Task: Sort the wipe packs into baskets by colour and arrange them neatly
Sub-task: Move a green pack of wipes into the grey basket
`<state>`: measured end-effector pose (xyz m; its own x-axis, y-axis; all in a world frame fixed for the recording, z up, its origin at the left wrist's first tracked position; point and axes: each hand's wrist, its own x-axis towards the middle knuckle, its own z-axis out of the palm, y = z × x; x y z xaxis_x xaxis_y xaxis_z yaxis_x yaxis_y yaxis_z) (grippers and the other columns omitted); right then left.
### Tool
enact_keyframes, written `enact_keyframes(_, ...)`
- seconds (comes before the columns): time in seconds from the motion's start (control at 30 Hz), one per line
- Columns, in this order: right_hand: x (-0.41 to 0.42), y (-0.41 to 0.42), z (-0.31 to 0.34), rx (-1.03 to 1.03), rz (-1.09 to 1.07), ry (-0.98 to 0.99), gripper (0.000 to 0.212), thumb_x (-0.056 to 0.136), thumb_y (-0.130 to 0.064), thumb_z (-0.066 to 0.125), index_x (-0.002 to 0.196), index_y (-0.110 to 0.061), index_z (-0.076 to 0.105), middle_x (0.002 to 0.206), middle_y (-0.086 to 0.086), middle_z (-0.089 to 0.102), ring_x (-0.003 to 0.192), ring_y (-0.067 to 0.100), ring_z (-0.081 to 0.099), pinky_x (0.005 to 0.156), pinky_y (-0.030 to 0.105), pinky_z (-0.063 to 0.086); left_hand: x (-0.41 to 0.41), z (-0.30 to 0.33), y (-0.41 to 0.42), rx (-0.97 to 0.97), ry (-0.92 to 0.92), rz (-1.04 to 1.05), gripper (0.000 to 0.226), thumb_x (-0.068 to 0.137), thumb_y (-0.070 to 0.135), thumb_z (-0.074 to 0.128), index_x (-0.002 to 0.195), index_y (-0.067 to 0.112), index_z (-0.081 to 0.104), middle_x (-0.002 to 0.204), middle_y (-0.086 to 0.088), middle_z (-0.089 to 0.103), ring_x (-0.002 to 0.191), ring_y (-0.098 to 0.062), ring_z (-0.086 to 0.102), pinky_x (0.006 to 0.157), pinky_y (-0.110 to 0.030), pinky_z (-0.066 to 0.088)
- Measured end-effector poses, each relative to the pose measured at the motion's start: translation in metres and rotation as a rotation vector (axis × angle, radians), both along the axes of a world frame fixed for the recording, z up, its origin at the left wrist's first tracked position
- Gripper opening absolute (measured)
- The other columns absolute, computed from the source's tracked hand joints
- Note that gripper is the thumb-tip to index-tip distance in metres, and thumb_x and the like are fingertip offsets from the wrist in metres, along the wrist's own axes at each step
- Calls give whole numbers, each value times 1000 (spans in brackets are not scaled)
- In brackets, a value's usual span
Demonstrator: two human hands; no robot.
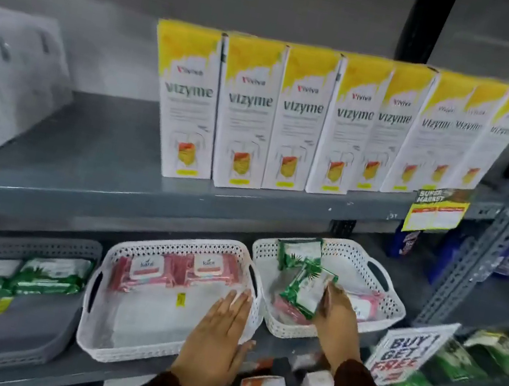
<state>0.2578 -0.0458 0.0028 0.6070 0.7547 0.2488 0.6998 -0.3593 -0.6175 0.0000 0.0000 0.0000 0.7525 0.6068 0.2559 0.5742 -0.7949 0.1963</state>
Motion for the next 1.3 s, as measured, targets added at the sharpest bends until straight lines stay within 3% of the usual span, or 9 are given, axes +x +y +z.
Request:
enact_keyframes(0.1,16,15,10,-61,-58,122,13,92,-19,65,95,-7,60,97,19,71,95,37,67,73,32,43,17,-12,-2,-4,81,28,66,100,51,19,153,11,21,160,-3,15,148,-22,14,116,-35,6)
enact_keyframes(0.3,10,50,15,-211,-158,265,111,66,-83,59,127,9,45,98,13,72,93,34,69,81,36,54,24,-22,-10,48,108,96,60,99,47,30,146,9,37,154,-5,36,142,-25,32,111,-39,18)
enact_keyframes(0.4,9,56,-5,-198,-145,335,112,48,-79,73,113,10,49,74,5,68,66,26,68,62,40,59,19,-21,-14,13,125,142,61,100,49,18,148,13,32,156,-2,31,145,-23,26,112,-38,17)
enact_keyframes(0.47,9,52,-11,-117,-169,374,84,46,-70,82,91,-3,62,65,3,64,54,22,61,52,37,55,12,-23,-14,20,113,158,59,100,48,21,150,16,29,157,0,28,146,-21,22,114,-38,15)
enact_keyframes(0.63,12,40,8,109,-100,564,33,75,-23,85,98,-9,66,92,9,72,64,19,62,58,28,49,-15,-26,-12,28,70,161,58,100,42,36,151,16,27,159,1,24,148,-19,16,117,-37,13)
enact_keyframes(0.8,10,28,14,292,-97,689,31,78,-23,82,107,-20,72,103,7,76,89,29,75,82,49,60,-55,-29,-8,28,20,167,57,100,40,40,150,14,30,158,0,27,148,-19,16,117,-38,16)
enact_keyframes(0.97,-28,28,55,326,99,843,58,77,-21,80,132,-23,61,121,5,71,94,24,75,84,45,61,-124,-31,6,24,-44,263,57,99,36,44,148,10,34,158,-1,27,148,-21,18,118,-39,17)
enact_keyframes(1.13,-143,81,69,272,521,824,67,77,19,69,130,-19,54,112,-22,67,94,0,70,64,27,62,-219,-30,32,18,-38,517,57,100,39,33,144,5,40,152,-12,38,142,-30,31,116,-44,19)
enact_keyframes(1.3,-273,137,43,121,869,613,66,75,7,79,111,-46,64,121,-10,65,114,16,61,98,35,51,-285,-31,35,31,-47,512,51,99,35,35,137,5,51,146,-10,48,136,-28,42,116,-41,23)
